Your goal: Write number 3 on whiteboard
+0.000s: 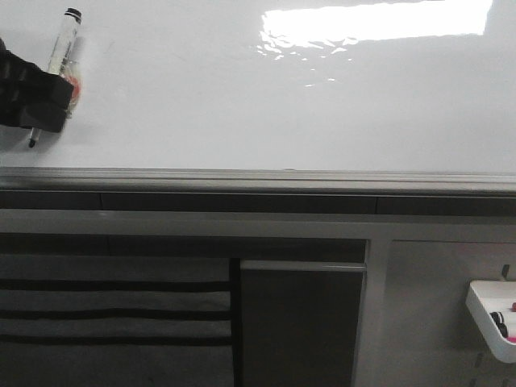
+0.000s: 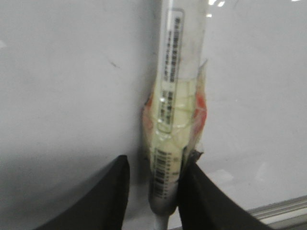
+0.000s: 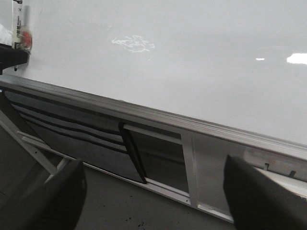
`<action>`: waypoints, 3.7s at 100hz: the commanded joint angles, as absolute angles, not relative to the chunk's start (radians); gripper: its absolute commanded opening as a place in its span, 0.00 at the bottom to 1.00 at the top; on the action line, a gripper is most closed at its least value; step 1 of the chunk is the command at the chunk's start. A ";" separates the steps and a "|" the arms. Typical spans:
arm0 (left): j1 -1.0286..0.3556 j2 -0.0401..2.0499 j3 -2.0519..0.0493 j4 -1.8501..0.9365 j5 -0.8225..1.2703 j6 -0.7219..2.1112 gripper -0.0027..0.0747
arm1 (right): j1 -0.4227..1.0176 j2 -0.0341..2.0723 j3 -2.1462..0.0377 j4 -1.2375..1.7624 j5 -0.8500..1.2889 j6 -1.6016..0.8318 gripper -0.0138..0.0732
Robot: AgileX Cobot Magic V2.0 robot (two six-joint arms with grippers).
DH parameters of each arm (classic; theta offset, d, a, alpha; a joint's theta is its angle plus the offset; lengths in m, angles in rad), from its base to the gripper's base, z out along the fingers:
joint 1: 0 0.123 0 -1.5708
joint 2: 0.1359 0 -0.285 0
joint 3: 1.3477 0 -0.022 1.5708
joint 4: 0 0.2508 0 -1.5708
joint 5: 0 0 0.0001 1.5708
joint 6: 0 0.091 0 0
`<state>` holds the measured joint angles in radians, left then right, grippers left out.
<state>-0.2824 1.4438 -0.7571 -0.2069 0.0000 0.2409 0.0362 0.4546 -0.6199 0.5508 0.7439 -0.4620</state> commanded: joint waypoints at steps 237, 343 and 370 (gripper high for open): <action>-0.846 1.153 -1.039 -0.313 0.932 0.761 0.01 | 0.692 1.247 -1.132 0.769 0.901 -1.033 0.57; -0.846 1.153 -1.039 -0.302 0.932 0.765 0.01 | 0.720 1.271 -1.132 0.775 0.912 -1.091 0.48; -0.846 1.153 -1.039 -0.302 0.930 0.765 0.01 | 0.719 1.271 -1.132 0.773 0.900 -1.091 0.35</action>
